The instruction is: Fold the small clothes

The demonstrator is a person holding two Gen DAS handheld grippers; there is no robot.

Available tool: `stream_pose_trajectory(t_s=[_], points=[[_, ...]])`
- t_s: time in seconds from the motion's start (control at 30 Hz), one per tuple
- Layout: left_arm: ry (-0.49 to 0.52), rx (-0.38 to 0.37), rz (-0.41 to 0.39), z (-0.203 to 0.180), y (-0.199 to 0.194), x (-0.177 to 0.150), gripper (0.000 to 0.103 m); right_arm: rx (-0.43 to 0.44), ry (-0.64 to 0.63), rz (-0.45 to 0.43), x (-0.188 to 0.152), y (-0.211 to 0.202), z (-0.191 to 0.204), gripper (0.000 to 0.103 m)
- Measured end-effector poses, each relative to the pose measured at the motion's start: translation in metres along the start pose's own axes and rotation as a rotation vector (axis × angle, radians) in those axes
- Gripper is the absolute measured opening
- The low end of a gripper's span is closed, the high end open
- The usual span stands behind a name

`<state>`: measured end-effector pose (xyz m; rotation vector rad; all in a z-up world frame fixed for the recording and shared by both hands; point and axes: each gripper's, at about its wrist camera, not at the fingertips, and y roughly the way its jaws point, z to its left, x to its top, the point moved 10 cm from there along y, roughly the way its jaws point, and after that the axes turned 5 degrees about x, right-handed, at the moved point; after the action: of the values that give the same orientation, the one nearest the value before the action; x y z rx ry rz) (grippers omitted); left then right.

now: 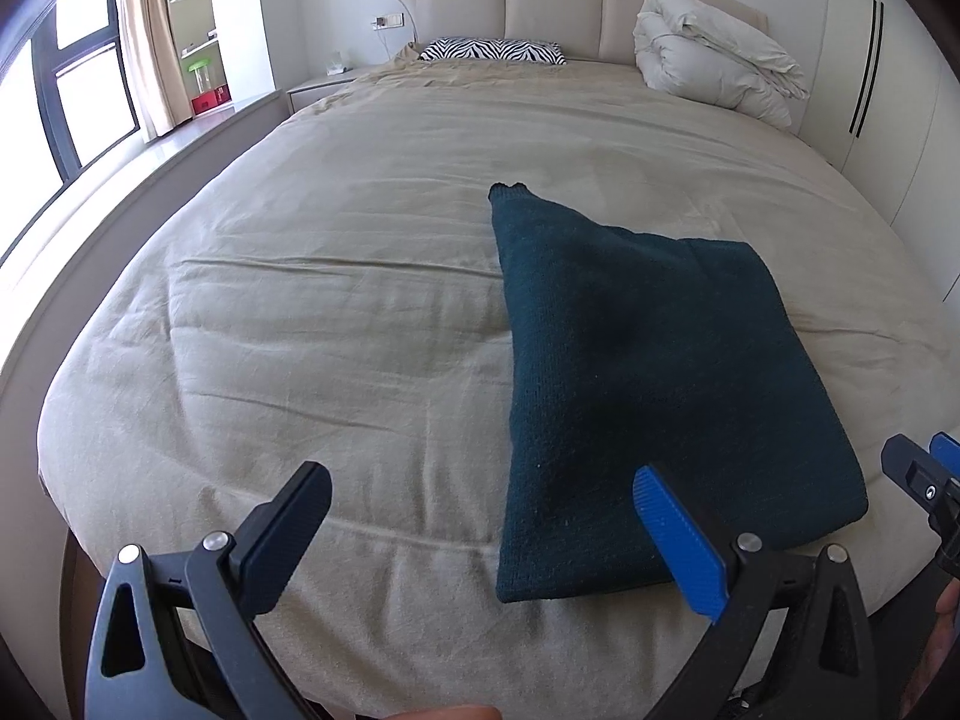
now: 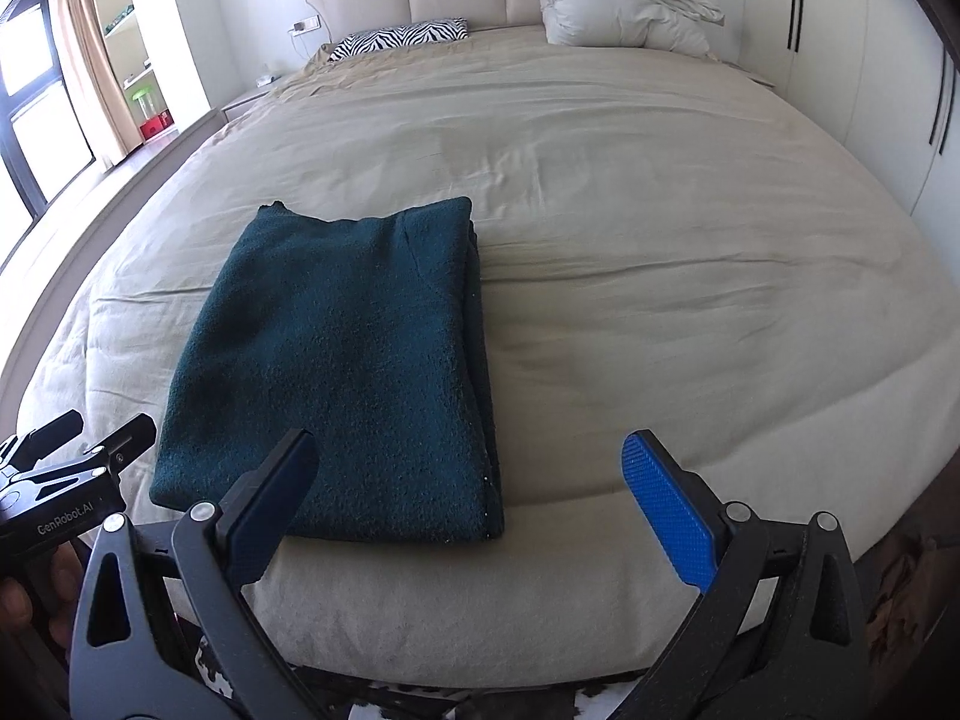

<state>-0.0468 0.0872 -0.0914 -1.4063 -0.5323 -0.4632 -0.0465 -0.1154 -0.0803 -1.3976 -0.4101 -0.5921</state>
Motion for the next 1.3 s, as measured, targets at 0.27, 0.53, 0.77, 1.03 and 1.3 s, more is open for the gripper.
stream_pose_trajectory(t_s=[0.27,0.53,0.77,1.03,1.3], points=[[0.012,0.020,-0.005,-0.001,0.002,-0.002,0.103,-0.009,0.003,0.019,-0.005,0.006,-0.002,0.103],[0.018,0.024,-0.005,-0.002,0.002,-0.003,0.103,-0.013,0.004,0.028,-0.006,0.009,-0.002,0.103],[0.017,0.024,-0.004,-0.001,0.003,-0.003,0.103,-0.012,-0.001,0.037,-0.008,0.011,-0.001,0.103],[0.019,0.024,0.001,0.000,0.005,-0.005,0.103,-0.012,-0.005,0.040,-0.008,0.011,0.001,0.103],[0.020,0.024,0.002,0.000,0.006,-0.006,0.103,-0.009,-0.009,0.044,-0.009,0.013,0.003,0.103]])
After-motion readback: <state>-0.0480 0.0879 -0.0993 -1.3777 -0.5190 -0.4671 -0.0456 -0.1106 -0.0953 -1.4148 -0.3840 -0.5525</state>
